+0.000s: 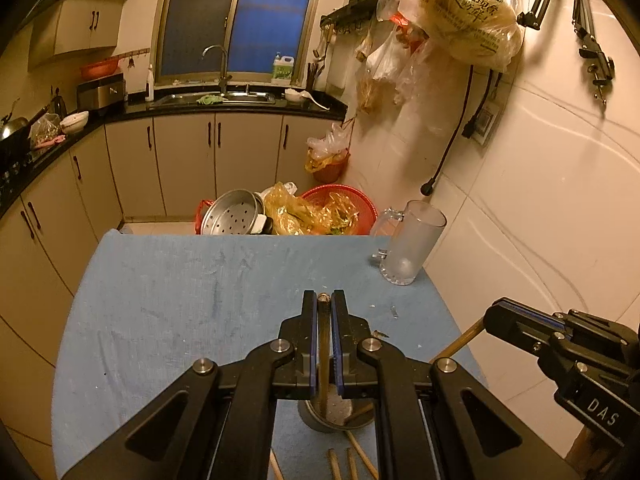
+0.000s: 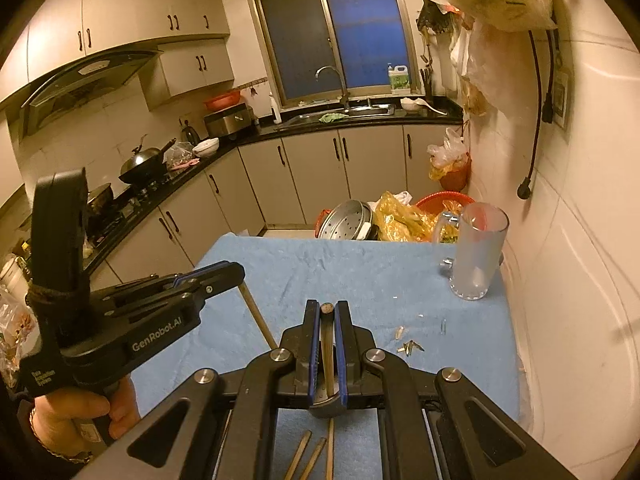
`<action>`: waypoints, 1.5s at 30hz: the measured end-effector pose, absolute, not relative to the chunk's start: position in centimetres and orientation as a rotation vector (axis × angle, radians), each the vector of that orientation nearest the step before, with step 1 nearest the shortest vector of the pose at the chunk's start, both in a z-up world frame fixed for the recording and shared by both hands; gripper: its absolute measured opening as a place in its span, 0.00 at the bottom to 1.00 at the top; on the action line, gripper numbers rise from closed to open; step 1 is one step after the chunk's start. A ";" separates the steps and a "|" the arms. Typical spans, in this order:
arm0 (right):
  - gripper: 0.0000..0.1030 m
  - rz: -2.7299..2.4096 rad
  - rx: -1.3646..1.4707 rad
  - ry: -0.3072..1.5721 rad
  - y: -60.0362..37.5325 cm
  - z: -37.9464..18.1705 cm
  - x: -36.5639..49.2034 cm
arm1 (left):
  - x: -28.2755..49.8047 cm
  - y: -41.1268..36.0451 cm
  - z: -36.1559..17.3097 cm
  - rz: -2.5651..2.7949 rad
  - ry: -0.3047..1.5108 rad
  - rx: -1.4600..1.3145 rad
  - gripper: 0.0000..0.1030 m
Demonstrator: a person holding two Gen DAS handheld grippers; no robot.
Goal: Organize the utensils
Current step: 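Open the right gripper to release the chopstick into the holder, then move the right gripper back to the chopsticks and close on one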
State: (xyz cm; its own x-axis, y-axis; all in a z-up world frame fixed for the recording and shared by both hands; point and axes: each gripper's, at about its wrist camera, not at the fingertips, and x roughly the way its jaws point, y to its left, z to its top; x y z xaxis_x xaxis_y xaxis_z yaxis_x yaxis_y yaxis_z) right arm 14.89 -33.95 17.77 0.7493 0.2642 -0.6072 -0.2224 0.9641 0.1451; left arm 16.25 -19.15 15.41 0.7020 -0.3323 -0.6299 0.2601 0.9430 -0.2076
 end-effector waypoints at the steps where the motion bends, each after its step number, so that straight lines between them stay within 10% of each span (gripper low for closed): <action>1: 0.08 0.264 0.066 0.675 -34.0 17.7 14.9 | 16.3 -19.1 15.4 -0.329 0.718 -0.104 0.07; 12: 0.12 0.249 0.066 0.683 -33.9 17.2 14.7 | 16.0 -18.8 14.9 -0.335 0.754 -0.126 0.08; 17: 0.12 0.242 0.063 0.675 -34.0 17.4 14.0 | 15.3 -18.3 15.2 -0.326 0.747 -0.142 0.44; 33: 0.18 0.224 0.070 0.645 -34.3 18.5 10.0 | 11.3 -16.2 16.8 -0.285 0.699 -0.113 0.62; 39: 0.58 0.253 0.087 0.633 -34.4 18.1 7.0 | 8.7 -14.2 16.2 -0.277 0.701 -0.101 0.70; 45: 0.60 0.297 0.097 0.667 -34.5 15.8 3.2 | 6.3 -11.2 13.5 -0.278 0.774 -0.101 0.71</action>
